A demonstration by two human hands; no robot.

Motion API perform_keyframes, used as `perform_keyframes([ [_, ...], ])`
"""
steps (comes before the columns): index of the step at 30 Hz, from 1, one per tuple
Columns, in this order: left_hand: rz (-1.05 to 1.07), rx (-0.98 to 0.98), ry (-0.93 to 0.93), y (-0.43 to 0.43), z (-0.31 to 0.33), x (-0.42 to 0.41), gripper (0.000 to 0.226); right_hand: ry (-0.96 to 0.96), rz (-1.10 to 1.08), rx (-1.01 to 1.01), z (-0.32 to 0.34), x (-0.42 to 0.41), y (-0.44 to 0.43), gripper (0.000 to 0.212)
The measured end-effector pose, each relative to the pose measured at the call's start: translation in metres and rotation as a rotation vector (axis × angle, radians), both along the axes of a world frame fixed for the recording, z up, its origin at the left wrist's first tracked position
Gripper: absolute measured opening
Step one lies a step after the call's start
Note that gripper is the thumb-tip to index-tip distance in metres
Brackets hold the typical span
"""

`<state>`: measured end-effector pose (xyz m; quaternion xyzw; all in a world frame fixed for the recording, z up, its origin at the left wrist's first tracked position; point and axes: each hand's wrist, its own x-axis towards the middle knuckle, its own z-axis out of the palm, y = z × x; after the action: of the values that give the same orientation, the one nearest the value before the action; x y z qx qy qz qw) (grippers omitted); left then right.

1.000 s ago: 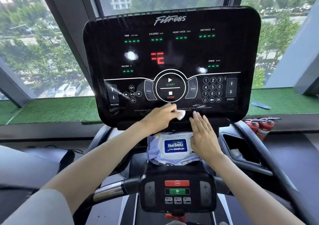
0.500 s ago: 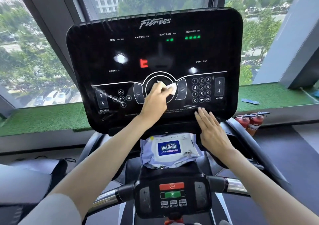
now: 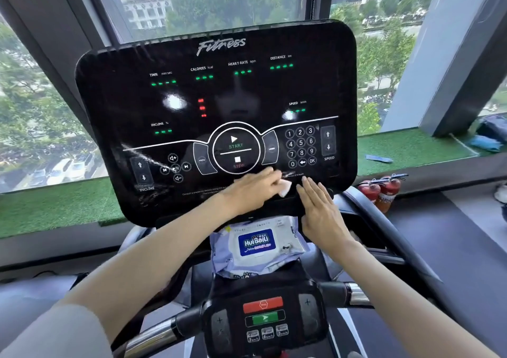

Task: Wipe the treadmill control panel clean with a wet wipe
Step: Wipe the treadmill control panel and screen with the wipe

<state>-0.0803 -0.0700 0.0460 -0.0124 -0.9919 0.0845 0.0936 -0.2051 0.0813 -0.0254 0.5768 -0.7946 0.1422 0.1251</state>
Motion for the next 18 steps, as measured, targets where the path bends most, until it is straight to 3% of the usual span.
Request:
perform_keyframes([
  [4, 0.261, 0.207, 0.32, -0.003, 0.009, -0.011, 0.041, -0.013, -0.019, -0.005, -0.001, 0.002, -0.001, 0.063],
  [9, -0.024, 0.025, 0.013, 0.01, 0.002, -0.007, 0.039, -0.024, -0.022, -0.028, 0.001, 0.002, -0.001, 0.062],
  [14, 0.287, 0.231, 0.371, 0.005, 0.005, -0.021, 0.045, -0.019, -0.02, -0.004, 0.002, 0.002, -0.001, 0.063],
  [18, -0.028, 0.005, 0.066, 0.017, 0.001, -0.014, 0.04, -0.024, -0.007, 0.004, 0.003, 0.001, 0.0, 0.066],
])
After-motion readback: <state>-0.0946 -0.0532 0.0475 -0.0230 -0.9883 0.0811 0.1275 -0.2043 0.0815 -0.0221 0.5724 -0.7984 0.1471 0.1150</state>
